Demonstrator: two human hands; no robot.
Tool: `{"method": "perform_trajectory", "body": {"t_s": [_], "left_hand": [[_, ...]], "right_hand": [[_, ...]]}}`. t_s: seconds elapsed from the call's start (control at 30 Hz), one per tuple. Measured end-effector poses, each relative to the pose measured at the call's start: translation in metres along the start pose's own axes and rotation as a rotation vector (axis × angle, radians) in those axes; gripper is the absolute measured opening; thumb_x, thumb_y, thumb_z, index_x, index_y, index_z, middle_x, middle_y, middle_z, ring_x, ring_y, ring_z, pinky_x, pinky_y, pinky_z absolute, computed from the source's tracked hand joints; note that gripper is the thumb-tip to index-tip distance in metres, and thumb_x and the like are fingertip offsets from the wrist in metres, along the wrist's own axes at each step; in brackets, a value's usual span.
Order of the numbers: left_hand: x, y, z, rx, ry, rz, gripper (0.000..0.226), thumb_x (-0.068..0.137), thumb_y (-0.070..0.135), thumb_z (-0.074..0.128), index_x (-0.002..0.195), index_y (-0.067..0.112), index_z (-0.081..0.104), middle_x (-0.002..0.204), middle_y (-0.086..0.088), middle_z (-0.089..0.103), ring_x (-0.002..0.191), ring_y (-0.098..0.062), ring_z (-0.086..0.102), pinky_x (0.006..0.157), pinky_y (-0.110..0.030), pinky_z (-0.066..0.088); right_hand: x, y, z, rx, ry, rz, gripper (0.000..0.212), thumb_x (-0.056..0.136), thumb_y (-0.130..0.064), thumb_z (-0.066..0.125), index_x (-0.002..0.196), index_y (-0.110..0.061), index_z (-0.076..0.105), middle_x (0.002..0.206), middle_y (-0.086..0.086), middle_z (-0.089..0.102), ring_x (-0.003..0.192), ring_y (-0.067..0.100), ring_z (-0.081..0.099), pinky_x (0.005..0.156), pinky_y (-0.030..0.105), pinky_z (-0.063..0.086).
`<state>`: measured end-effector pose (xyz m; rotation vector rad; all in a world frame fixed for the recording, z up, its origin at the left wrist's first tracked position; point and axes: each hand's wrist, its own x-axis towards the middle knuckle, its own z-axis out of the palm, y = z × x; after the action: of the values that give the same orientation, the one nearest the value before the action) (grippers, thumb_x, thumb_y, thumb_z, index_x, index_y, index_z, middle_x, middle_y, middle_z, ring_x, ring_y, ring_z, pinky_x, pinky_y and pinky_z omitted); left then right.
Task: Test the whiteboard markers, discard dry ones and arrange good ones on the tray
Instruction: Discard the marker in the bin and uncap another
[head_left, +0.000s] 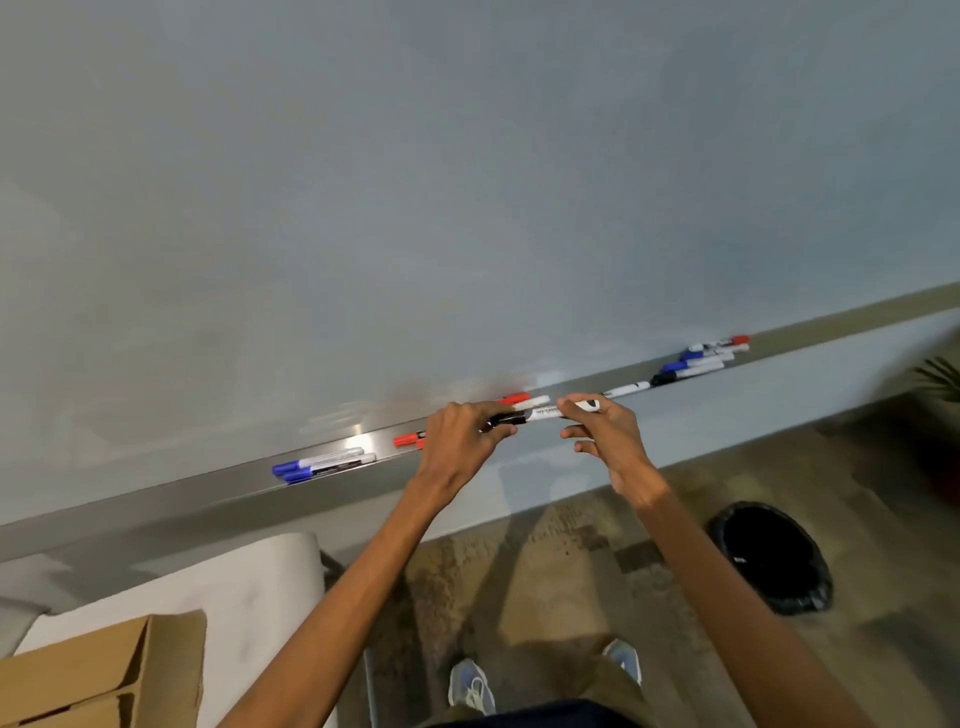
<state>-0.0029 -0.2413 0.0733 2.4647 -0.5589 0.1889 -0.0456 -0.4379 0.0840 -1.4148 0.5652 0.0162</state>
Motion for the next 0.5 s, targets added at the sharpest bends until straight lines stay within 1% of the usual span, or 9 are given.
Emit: {"method": "perform_trajectory", "body": {"t_s": [0.03, 0.13, 0.27, 0.33, 0.4, 0.47, 0.5], "left_hand": [[0.005, 0.006, 0.009, 0.004, -0.028, 0.012, 0.027, 0.086, 0.041, 0.070, 0.113, 0.035, 0.072, 0.081, 0.003, 0.075, 0.074, -0.019, 0.066, 0.061, -0.028, 0.043], [0.020, 0.028, 0.040, 0.008, -0.129, 0.051, 0.024, 0.086, 0.042, 0.070, 0.109, 0.037, 0.073, 0.085, 0.006, 0.075, 0.078, -0.016, 0.066, 0.064, -0.032, 0.049], [0.042, 0.067, 0.083, 0.003, -0.194, 0.104, 0.022, 0.084, 0.040, 0.071, 0.105, 0.034, 0.075, 0.088, 0.007, 0.075, 0.081, -0.017, 0.066, 0.065, -0.031, 0.045], [0.053, 0.090, 0.106, 0.004, -0.226, 0.139, 0.021, 0.085, 0.039, 0.071, 0.104, 0.033, 0.074, 0.090, 0.007, 0.075, 0.082, -0.017, 0.065, 0.064, -0.029, 0.041], [0.064, 0.116, 0.130, 0.001, -0.269, 0.163, 0.019, 0.085, 0.038, 0.071, 0.103, 0.033, 0.074, 0.092, 0.009, 0.075, 0.084, -0.014, 0.065, 0.062, -0.026, 0.036], [0.075, 0.142, 0.155, 0.006, -0.310, 0.180, 0.019, 0.085, 0.037, 0.071, 0.103, 0.032, 0.074, 0.091, 0.009, 0.075, 0.083, -0.013, 0.065, 0.063, -0.025, 0.035], [0.080, 0.155, 0.169, 0.010, -0.329, 0.188, 0.019, 0.085, 0.036, 0.071, 0.102, 0.032, 0.074, 0.090, 0.009, 0.075, 0.082, -0.014, 0.065, 0.064, -0.025, 0.036]], "right_hand": [[0.001, 0.004, -0.013, -0.031, 0.026, -0.017, 0.021, 0.082, -0.024, 0.080, 0.098, -0.015, 0.072, 0.085, 0.004, 0.074, 0.066, 0.014, 0.068, 0.058, 0.022, 0.051], [0.006, 0.012, -0.053, -0.104, 0.099, -0.031, 0.020, 0.082, -0.023, 0.081, 0.096, -0.012, 0.072, 0.085, 0.006, 0.074, 0.062, 0.012, 0.067, 0.054, 0.021, 0.051], [0.017, 0.019, -0.112, -0.190, 0.170, -0.044, 0.021, 0.082, -0.024, 0.080, 0.096, -0.008, 0.074, 0.085, 0.006, 0.073, 0.062, 0.012, 0.067, 0.050, 0.021, 0.050], [0.021, 0.021, -0.146, -0.236, 0.189, -0.101, 0.018, 0.084, -0.023, 0.079, 0.094, -0.008, 0.076, 0.080, 0.002, 0.071, 0.061, 0.011, 0.066, 0.048, 0.020, 0.049], [0.026, 0.023, -0.182, -0.292, 0.194, -0.144, 0.011, 0.085, -0.019, 0.077, 0.091, -0.009, 0.077, 0.070, -0.009, 0.069, 0.057, 0.005, 0.062, 0.048, 0.018, 0.047], [0.033, 0.028, -0.220, -0.364, 0.186, -0.159, 0.004, 0.087, -0.015, 0.074, 0.089, -0.013, 0.077, 0.061, -0.018, 0.065, 0.054, 0.000, 0.054, 0.052, 0.016, 0.043], [0.037, 0.030, -0.238, -0.410, 0.184, -0.163, 0.004, 0.088, -0.016, 0.074, 0.090, -0.016, 0.076, 0.062, -0.020, 0.065, 0.056, -0.001, 0.052, 0.055, 0.015, 0.041]]}}
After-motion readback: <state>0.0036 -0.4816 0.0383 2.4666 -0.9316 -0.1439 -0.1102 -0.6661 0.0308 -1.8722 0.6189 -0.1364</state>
